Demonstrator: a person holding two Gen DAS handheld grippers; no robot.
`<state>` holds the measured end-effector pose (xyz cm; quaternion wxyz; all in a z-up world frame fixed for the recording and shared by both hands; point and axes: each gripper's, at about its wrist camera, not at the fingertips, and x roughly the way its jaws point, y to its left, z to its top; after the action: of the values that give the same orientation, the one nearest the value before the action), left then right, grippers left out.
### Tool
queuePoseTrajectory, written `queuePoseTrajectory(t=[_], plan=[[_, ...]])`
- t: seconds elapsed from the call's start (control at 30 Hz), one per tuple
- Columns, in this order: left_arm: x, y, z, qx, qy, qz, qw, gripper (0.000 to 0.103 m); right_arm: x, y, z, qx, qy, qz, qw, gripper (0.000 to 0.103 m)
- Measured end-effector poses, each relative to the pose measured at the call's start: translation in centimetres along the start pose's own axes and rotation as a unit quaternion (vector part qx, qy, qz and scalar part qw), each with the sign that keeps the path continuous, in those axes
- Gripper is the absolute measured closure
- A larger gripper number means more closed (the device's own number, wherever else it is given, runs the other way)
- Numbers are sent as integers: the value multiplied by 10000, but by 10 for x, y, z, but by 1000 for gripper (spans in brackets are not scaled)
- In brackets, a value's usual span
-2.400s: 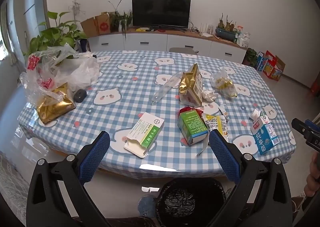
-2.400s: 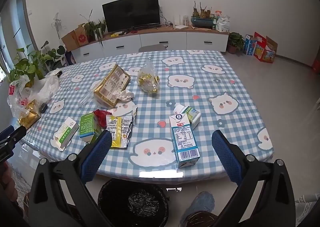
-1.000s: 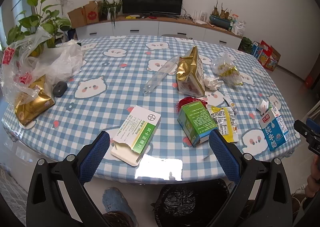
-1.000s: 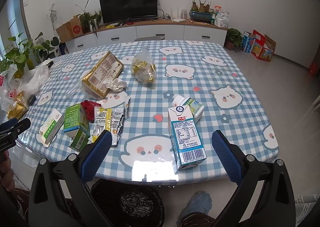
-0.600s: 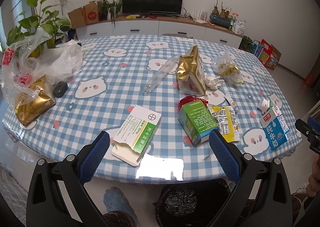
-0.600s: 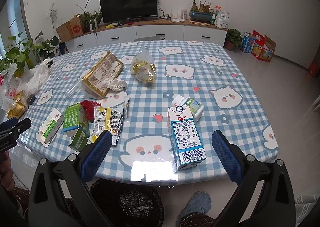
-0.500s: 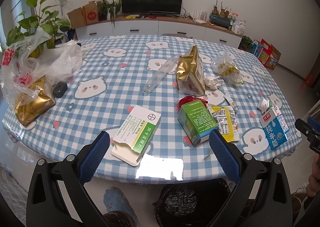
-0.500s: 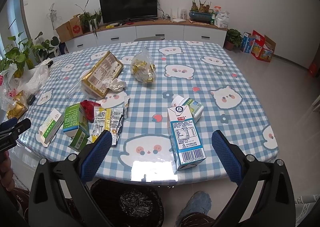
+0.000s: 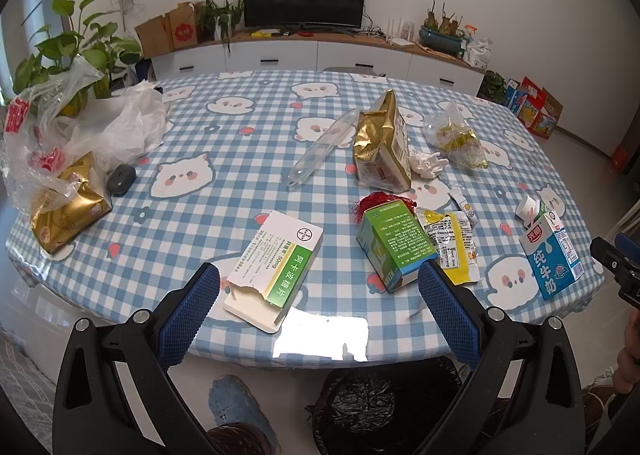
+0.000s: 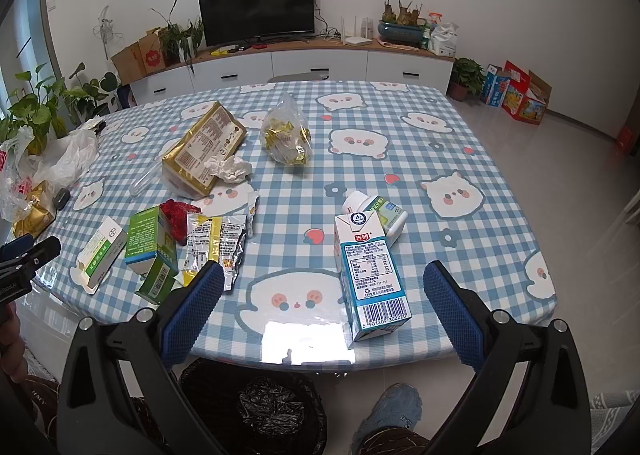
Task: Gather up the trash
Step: 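Move the left tool toward the white-green medicine box and the right tool toward the milk carton, then grasp the medicine box with the left tool while the right tool grasps the blue milk carton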
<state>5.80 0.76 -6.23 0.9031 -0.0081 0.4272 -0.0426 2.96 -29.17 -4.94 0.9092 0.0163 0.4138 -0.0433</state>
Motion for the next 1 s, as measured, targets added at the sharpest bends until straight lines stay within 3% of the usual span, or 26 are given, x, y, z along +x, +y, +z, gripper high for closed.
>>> queuePoseTrajectory(t=[0.53,0.77,1.0], plan=[[18,13,-2,-8,174,103,9998,6,13,-1,-3,-28,121,56,9999,7],[58,35,-2,-6,526,262,9983,6,45,-6,-10,-107,428,-13,9990,8],[99,41,0,50,926,221,9954,10,80,-23,-16,44,956,-175,9953,20]])
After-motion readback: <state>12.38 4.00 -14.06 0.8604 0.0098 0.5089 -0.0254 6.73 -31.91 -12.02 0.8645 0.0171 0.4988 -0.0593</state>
